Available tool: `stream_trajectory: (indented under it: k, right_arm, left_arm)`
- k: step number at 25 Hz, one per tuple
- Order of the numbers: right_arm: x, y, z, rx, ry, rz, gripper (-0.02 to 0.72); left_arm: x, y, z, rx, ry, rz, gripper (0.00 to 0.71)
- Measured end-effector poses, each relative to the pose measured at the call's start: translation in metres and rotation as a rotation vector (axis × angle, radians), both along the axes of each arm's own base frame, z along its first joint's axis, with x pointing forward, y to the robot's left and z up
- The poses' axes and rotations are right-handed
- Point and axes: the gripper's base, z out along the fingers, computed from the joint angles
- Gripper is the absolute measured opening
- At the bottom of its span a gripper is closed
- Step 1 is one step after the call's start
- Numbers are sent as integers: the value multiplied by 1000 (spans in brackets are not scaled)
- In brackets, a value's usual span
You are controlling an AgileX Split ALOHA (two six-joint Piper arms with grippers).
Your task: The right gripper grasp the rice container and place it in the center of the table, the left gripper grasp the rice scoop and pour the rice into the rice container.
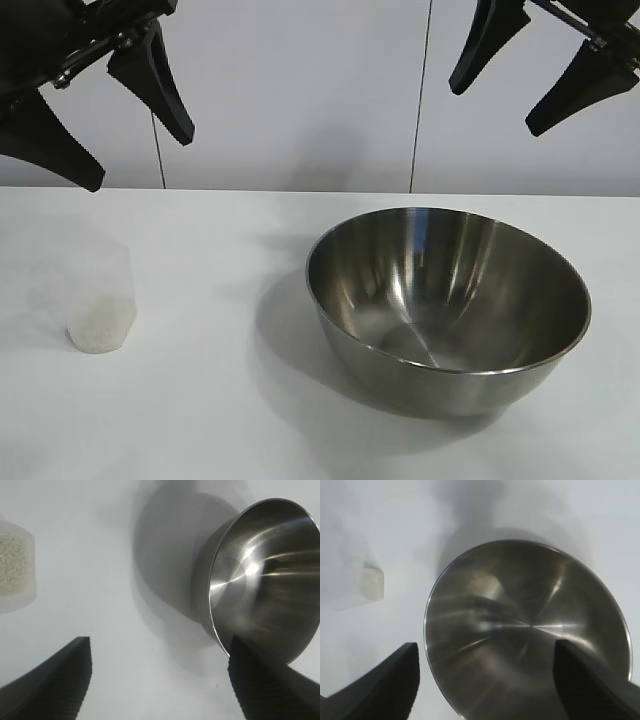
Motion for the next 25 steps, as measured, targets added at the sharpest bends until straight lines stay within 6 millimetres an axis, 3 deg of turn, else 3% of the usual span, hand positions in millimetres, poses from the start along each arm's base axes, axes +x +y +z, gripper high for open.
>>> stream_trajectory:
  k: [9,14,19,23,25]
  right_arm:
    - [3,-2,0,-25,-35,5,515]
    - [-4,-14,-6,-204,6,112,515]
    - [-9,-26,-13,-342,94,103,515]
    - [-1,-27,-35,-347,144,102,515]
    - [5,-26,-57,-350,185,106,515]
  left_arm:
    - [0,0,0,0,0,0,549]
    - [0,0,0,0,0,0,549]
    - [0,0,0,0,0,0,549]
    - [0,0,0,0,0,0,549]
    - [0,0,0,0,0,0,549]
